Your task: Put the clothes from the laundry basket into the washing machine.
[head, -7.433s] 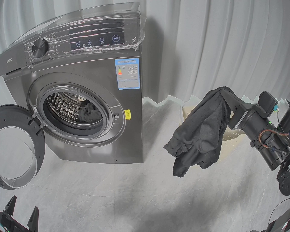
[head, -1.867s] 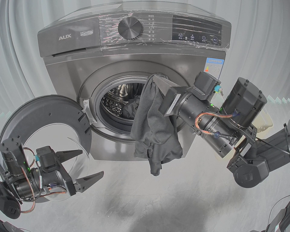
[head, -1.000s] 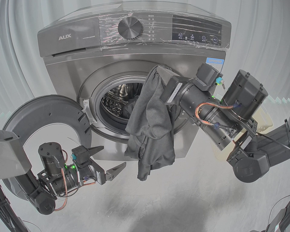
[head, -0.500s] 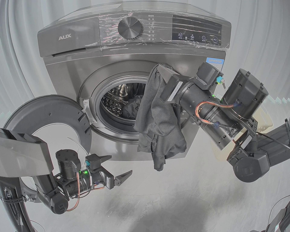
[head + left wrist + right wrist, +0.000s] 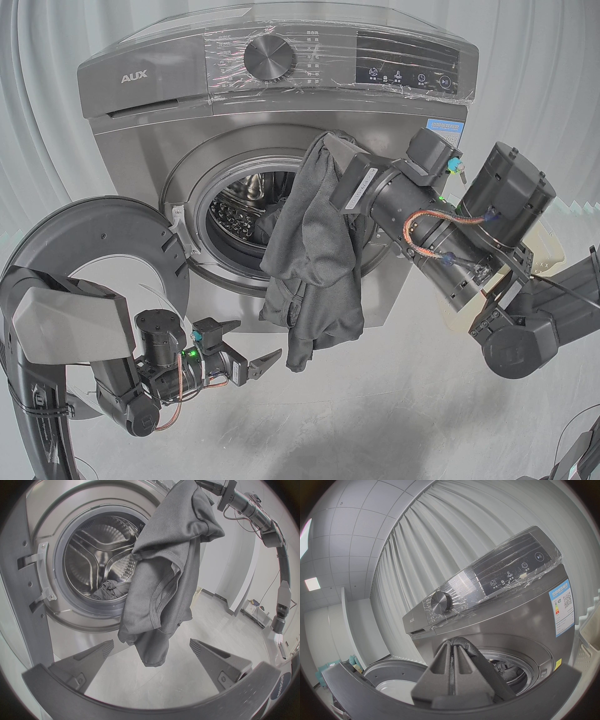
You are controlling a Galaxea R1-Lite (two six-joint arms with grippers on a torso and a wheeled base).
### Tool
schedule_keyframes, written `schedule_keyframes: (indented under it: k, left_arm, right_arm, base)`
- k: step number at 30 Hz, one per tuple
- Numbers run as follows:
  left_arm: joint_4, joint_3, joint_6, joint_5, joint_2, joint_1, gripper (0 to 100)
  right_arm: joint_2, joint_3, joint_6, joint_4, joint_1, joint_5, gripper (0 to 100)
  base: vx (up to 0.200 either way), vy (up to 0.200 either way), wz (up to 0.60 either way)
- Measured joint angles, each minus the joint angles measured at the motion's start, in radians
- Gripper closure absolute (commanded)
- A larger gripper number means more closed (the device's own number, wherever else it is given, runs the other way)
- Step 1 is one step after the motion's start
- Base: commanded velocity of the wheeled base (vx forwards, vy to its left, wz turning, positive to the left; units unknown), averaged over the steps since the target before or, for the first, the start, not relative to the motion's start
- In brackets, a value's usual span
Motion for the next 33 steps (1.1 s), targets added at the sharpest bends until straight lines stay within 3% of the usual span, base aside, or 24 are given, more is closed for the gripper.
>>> schedule_keyframes:
  k: [12, 33]
  left_arm:
    - [0.0, -0.024, 0.0, 0.0, 0.044, 0.001, 0]
    - [0.001, -0.225, 0.013, 0.013, 0.179, 0.014, 0]
  right_arm:
    - [0.002, -0.002, 0.003, -0.001, 0.019, -0.001, 100]
    - [-0.009, -0.008, 0.003, -0.005, 0.055, -0.001, 100]
  base:
    - [0.0, 0.0, 0.0]
    - [0.0, 0.0, 0.0]
